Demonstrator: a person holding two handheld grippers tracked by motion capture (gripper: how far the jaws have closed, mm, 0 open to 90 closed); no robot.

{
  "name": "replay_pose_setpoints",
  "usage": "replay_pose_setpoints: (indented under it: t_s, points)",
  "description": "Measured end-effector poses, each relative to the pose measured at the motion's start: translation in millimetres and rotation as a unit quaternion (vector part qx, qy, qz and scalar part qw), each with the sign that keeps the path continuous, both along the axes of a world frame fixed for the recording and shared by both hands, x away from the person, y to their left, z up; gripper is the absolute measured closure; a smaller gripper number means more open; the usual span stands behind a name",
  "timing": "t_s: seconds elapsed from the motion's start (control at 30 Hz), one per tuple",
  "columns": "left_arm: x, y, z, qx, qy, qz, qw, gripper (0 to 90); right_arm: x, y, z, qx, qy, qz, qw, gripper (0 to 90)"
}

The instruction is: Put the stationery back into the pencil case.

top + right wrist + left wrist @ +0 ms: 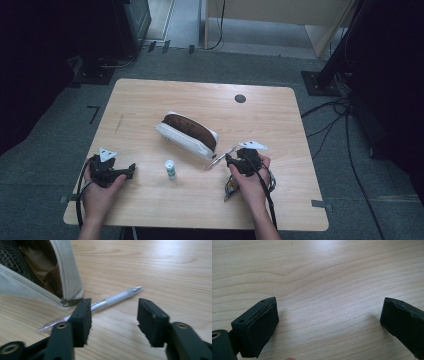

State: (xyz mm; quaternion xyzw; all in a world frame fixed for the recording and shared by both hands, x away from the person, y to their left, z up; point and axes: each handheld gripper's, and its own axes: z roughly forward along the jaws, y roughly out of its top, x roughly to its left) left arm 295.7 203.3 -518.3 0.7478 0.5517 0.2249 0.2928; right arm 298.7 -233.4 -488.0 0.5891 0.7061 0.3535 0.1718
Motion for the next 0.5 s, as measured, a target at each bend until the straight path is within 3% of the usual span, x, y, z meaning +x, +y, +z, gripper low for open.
replay_pose_setpoints:
  t_s: [0.13,0.3,0.5]
  points:
    - [0.0,0.0,-0.1,0.0,0.0,0.0,1.0,1.8,11.7,13.6,-1.1,-0.013,0.012,-0.028,0.9994,25.8]
    - [0.0,0.0,0.0,0.0,0.0,0.0,1.0,1.8,29.7,15.8,-11.2,-0.023,0.042,-0.067,0.9966,25.9]
    - [0.0,0.0,0.0,0.0,0.0,0.0,1.0,1.8,33.3,25.8,-18.6,-0.044,0.045,-0.069,0.9956,28.7]
